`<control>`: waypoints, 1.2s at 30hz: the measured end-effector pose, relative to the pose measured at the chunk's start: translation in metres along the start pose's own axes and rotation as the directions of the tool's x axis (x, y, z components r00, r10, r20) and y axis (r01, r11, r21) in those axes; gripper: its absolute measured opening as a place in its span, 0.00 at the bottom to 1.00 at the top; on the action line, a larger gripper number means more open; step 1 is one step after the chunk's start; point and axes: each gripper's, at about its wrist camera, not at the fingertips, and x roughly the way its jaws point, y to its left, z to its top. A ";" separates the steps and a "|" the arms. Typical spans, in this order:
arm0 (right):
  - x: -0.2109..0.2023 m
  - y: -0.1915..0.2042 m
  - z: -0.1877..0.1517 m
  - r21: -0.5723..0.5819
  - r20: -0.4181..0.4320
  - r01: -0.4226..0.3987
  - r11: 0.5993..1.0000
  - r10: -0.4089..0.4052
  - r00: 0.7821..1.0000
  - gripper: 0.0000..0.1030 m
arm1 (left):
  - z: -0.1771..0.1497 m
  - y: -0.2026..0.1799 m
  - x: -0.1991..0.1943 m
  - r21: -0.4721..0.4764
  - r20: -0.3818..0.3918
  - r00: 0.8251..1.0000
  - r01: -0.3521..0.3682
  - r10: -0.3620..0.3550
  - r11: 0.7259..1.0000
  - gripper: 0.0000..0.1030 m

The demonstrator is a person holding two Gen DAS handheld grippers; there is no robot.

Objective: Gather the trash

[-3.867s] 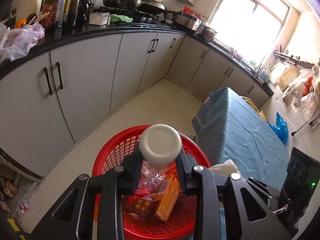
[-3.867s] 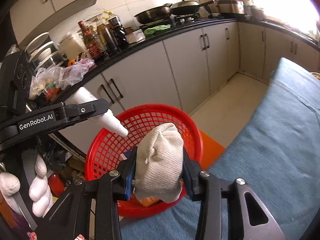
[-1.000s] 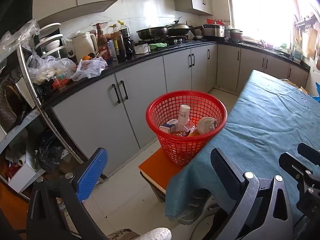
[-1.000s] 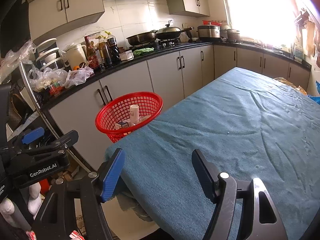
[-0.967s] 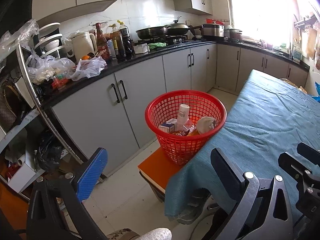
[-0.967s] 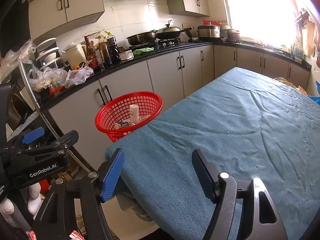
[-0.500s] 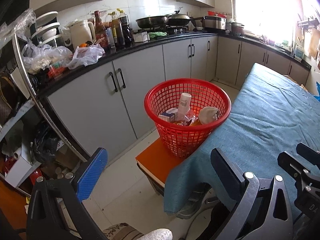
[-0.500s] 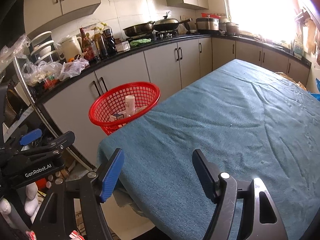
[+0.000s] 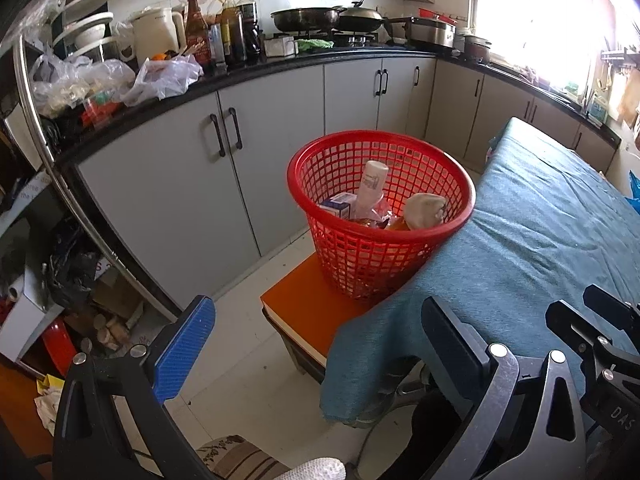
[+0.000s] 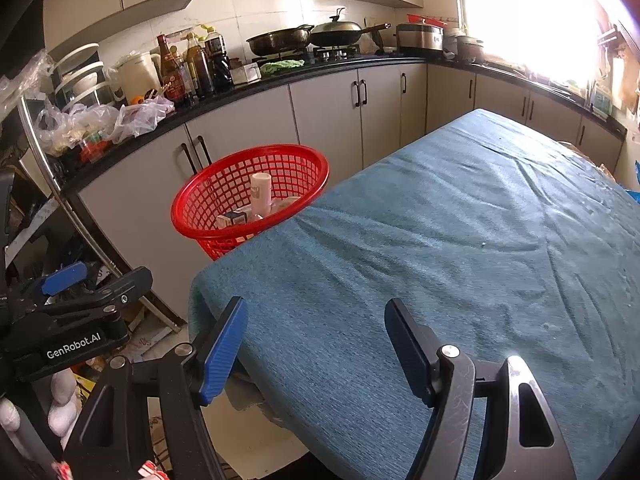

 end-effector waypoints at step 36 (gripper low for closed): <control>0.034 0.030 0.009 -0.018 -0.045 0.004 1.000 -0.005 0.999 0.75 | -0.004 0.030 0.036 -0.063 -0.077 0.997 0.021 -0.026 0.998 0.99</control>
